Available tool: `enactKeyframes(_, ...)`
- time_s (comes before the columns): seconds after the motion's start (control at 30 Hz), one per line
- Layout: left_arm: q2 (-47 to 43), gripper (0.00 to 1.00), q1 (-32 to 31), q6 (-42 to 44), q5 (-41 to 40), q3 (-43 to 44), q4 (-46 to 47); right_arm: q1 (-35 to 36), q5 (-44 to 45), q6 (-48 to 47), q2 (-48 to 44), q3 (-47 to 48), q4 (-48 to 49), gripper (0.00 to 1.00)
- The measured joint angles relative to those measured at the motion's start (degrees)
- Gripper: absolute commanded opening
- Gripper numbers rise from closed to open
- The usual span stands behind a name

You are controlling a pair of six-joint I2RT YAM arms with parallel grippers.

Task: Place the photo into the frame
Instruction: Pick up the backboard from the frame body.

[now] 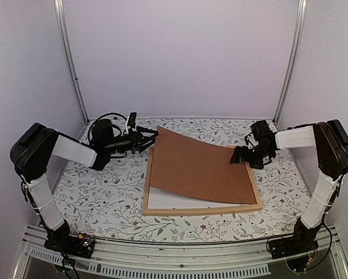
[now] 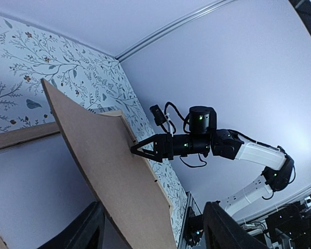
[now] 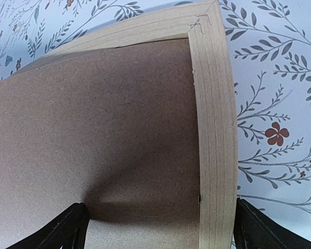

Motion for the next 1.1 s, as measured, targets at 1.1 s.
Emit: enactKeyframes(1.1,-4.20,0.73,-10.51,8.26,-14.69,8.66,-20.24,-0.09,-2.27,-0.61,-0.55,0.15,1.81,0.98)
